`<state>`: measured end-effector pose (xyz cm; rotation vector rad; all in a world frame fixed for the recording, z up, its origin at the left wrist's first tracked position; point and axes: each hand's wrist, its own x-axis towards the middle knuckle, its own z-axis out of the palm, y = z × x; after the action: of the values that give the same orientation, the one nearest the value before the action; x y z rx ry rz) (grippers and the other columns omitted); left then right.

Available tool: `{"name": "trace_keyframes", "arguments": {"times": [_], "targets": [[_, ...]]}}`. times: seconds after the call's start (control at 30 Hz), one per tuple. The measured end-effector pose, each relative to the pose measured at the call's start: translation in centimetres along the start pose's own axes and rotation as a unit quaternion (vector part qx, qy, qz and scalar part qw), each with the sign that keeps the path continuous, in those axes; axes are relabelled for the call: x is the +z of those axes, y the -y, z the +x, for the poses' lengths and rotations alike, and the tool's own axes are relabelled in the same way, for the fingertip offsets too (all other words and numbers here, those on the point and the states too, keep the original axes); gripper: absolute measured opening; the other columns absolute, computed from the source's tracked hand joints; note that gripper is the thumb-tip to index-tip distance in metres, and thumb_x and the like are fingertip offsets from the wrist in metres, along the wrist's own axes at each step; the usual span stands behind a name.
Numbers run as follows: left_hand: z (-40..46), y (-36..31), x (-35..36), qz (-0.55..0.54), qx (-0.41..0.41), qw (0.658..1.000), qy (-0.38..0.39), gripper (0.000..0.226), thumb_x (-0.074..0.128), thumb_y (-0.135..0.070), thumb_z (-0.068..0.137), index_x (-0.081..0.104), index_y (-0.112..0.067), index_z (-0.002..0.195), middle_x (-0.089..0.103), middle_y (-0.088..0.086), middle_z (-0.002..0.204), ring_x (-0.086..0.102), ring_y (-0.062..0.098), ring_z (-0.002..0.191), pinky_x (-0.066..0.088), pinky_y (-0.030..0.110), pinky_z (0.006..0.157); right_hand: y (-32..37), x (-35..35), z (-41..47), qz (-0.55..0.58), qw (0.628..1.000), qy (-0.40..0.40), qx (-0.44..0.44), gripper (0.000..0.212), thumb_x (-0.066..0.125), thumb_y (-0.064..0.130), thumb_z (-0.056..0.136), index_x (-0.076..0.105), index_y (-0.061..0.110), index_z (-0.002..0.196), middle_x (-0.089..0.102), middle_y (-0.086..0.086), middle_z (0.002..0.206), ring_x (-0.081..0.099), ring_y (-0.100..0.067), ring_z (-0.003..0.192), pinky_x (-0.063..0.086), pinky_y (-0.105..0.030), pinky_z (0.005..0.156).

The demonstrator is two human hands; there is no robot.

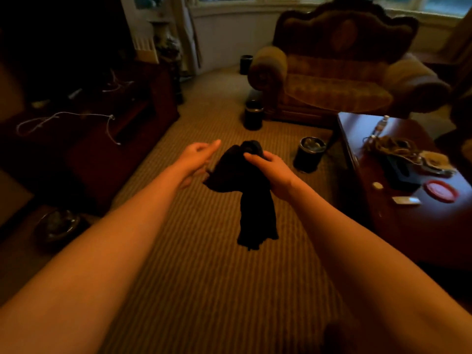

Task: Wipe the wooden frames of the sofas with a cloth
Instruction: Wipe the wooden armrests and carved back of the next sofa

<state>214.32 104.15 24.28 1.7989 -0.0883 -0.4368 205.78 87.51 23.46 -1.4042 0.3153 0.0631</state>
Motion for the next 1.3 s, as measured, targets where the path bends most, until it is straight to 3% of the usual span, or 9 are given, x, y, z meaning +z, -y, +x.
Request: {"name": "trace_keyframes", "arguments": {"times": [0.07, 0.17, 0.3, 0.47, 0.67, 0.83, 1.07, 1.17, 1.3], "targets": [[0.3, 1.6, 0.3, -0.004, -0.098, 0.995, 0.032, 0.053, 0.052, -0.058, 0.086, 0.054, -0.014, 0.116, 0.057, 0.007, 0.112, 0.054, 0.018, 0.107, 0.044, 0.032, 0.084, 1.0, -0.2, 1.6, 0.034, 0.999, 0.02, -0.003, 0.017, 0.059, 0.026, 0.092, 0.06, 0.013, 0.102, 0.067, -0.004, 0.086, 0.067, -0.018, 0.079, 0.056, -0.03, 0.068], [1.0, 2.9, 1.1, -0.032, -0.151, 0.98, 0.125, 0.086, 0.046, -0.074, 0.07, 0.049, -0.014, 0.131, 0.056, 0.005, 0.126, 0.05, 0.019, 0.121, 0.036, 0.039, 0.101, 2.0, -0.5, 4.2, 0.076, 0.995, 0.06, -0.004, 0.011, 0.055, 0.021, 0.093, 0.056, 0.014, 0.101, 0.061, -0.006, 0.086, 0.062, -0.018, 0.078, 0.052, -0.031, 0.07], [3.3, 1.9, 2.6, -0.044, -0.112, 0.974, 0.19, 0.044, 0.047, -0.056, 0.088, 0.06, -0.026, 0.117, 0.067, -0.01, 0.106, 0.059, 0.007, 0.104, 0.039, 0.033, 0.095, 2.9, -1.1, 7.5, 0.107, 0.99, 0.094, -0.002, 0.019, 0.056, 0.011, 0.091, 0.05, 0.01, 0.11, 0.06, -0.01, 0.089, 0.062, -0.021, 0.081, 0.054, -0.033, 0.07], [9.5, 0.1, 2.3, -0.047, -0.02, 0.993, 0.102, 0.01, 0.058, -0.025, 0.093, 0.06, -0.017, 0.088, 0.064, -0.001, 0.088, 0.06, 0.01, 0.084, 0.044, 0.023, 0.075, 3.2, -1.5, 12.9, 0.078, 0.995, 0.063, -0.023, 0.022, 0.057, 0.006, 0.089, 0.053, 0.008, 0.111, 0.064, -0.013, 0.094, 0.065, -0.025, 0.087, 0.054, -0.036, 0.076], [19.1, -2.6, -1.1, -0.019, -0.009, 0.993, 0.119, 0.015, 0.054, -0.022, 0.095, 0.052, -0.019, 0.08, 0.058, -0.002, 0.08, 0.056, 0.009, 0.074, 0.047, 0.025, 0.072, 5.5, -1.2, 20.9, 0.068, 0.996, -0.018, -0.047, 0.033, 0.059, 0.0, 0.087, 0.049, 0.008, 0.118, 0.064, -0.01, 0.097, 0.066, -0.021, 0.084, 0.055, -0.029, 0.068], [28.1, -4.9, -4.4, 0.016, -0.003, 0.995, 0.097, 0.019, 0.051, -0.023, 0.097, 0.049, -0.02, 0.079, 0.055, -0.004, 0.078, 0.052, 0.005, 0.068, 0.043, 0.019, 0.055, 7.8, -0.3, 29.3, 0.01, 0.997, -0.075, -0.013, 0.046, 0.053, -0.002, 0.091, 0.043, 0.013, 0.133, 0.057, -0.012, 0.12, 0.06, -0.028, 0.104, 0.053, -0.034, 0.077], [39.4, -8.4, -4.5, -0.123, 0.036, 0.984, 0.122, 0.019, 0.045, -0.01, 0.099, 0.05, -0.016, 0.081, 0.053, 0.004, 0.077, 0.052, 0.01, 0.069, 0.043, 0.022, 0.062, 9.8, -2.2, 38.5, 0.008, 0.991, -0.136, 0.02, 0.029, 0.047, 0.012, 0.097, 0.05, 0.008, 0.125, 0.06, -0.012, 0.119, 0.062, -0.022, 0.096, 0.053, -0.028, 0.066], [44.3, -9.6, -2.2, -0.155, 0.041, 0.98, 0.121, 0.018, 0.042, -0.012, 0.1, 0.049, -0.017, 0.084, 0.054, 0.003, 0.077, 0.054, 0.007, 0.065, 0.046, 0.02, 0.061, 10.2, -4.7, 42.7, 0.087, 0.992, -0.085, 0.036, 0.034, 0.053, 0.023, 0.095, 0.051, 0.012, 0.127, 0.062, -0.008, 0.12, 0.062, -0.024, 0.104, 0.054, -0.031, 0.077], [51.2, -11.6, 1.2, -0.139, 0.04, 0.982, 0.124, 0.019, 0.039, -0.01, 0.101, 0.045, -0.019, 0.085, 0.053, 0.004, 0.076, 0.057, 0.005, 0.057, 0.048, 0.021, 0.056, 10.6, -9.2, 49.2, -0.035, 0.99, -0.028, 0.136, 0.041, 0.066, 0.036, 0.086, 0.049, 0.033, 0.123, 0.063, 0.002, 0.114, 0.061, -0.023, 0.103, 0.048, -0.041, 0.092]]}}
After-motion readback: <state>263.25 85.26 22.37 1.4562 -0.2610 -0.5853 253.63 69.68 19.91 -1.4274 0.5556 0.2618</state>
